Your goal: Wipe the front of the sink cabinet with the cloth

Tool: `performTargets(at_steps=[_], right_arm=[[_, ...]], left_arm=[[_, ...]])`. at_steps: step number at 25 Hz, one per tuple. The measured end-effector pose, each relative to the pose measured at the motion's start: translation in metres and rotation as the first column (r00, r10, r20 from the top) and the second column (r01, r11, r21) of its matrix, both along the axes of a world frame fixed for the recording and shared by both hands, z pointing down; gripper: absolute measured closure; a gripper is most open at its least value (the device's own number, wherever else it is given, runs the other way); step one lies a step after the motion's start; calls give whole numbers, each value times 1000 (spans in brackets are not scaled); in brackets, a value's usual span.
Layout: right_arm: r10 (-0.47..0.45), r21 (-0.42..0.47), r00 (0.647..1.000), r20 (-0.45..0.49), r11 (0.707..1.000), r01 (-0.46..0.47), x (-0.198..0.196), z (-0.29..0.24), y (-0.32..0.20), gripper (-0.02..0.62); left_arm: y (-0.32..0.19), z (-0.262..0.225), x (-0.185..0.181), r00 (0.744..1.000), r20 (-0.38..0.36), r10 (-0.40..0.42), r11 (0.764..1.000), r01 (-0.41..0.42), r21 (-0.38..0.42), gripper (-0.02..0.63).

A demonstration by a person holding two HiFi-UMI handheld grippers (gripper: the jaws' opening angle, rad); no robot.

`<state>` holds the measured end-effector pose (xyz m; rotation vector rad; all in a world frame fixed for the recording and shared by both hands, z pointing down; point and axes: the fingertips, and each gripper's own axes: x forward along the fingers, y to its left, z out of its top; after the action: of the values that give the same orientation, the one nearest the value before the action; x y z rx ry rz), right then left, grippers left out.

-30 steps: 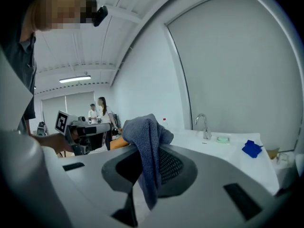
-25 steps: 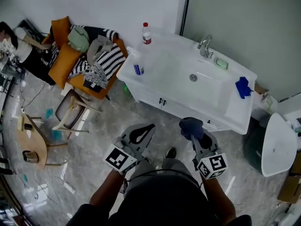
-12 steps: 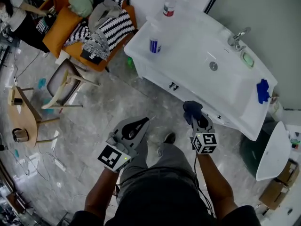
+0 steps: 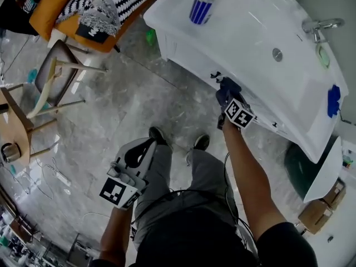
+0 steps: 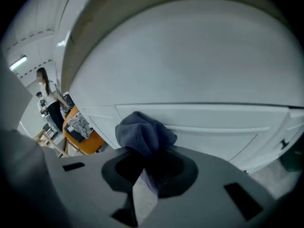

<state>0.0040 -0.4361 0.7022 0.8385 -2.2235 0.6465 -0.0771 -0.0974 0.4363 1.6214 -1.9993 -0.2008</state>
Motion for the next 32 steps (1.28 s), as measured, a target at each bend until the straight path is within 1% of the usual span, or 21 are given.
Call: performTargets(at_steps=[2,3,5,8,11,13,15,17,19,22,24,25,26,28,30,32], right_arm=[[17,17,999,-28,1000,-17,-9,14,-5,538],[27,33,999,-43,999,-26,-7,16,-9,538],[55,53,997,-63,997,-52,11,13,-21,538],[114,67,990,-88,992,-108,60,3,-41,538],[228,94,967,-113,971,-218,121,-9,-62,538],[272,118,954,-123,959,-258,143,-15,-68,538],[257,119,958,-125,963,-243,138,-12,-66,538],[203,95,972,-122,977,-192,109,-1,-58,538],[159,52,981,-113,987,-154,72,15,-47,538],[151,-30,986,-68,988,-153,24,35,-28,538],[131,-45,990,-45,990,-133,5,39,-20,538],[122,-44,992,-39,991,-123,3,37,-19,538],[118,-40,992,-36,992,-119,6,34,-21,538],[127,-17,991,-39,992,-127,28,22,-30,538],[155,22,986,-65,988,-154,65,7,-44,538],[198,55,974,-108,980,-193,108,-4,-57,538]], left_arm=[[-4,13,-1,1000,-22,-7,1000,7,10,601],[-9,16,-1,1000,-29,-6,1000,7,20,601],[-20,18,-1,999,-40,-4,999,6,44,602],[-38,12,-5,999,-42,-7,996,11,88,601],[-48,9,-11,999,-46,-15,993,20,116,601],[-48,10,-13,998,-55,-21,992,28,120,603],[-45,14,-15,998,-65,-26,993,34,114,601],[-39,20,-17,997,-71,-30,994,37,100,601],[-33,27,-19,997,-71,-32,996,38,82,601],[-26,36,-22,998,-59,-38,997,42,63,601],[-23,38,-22,997,-63,-39,998,43,52,601],[-23,38,-22,997,-65,-39,998,42,50,602],[-23,39,-22,997,-65,-39,998,42,49,602],[-23,40,-24,997,-59,-41,997,44,57,601],[-24,39,-27,998,-46,-46,996,49,77,601],[-27,38,-28,997,-53,-48,995,52,88,601]])
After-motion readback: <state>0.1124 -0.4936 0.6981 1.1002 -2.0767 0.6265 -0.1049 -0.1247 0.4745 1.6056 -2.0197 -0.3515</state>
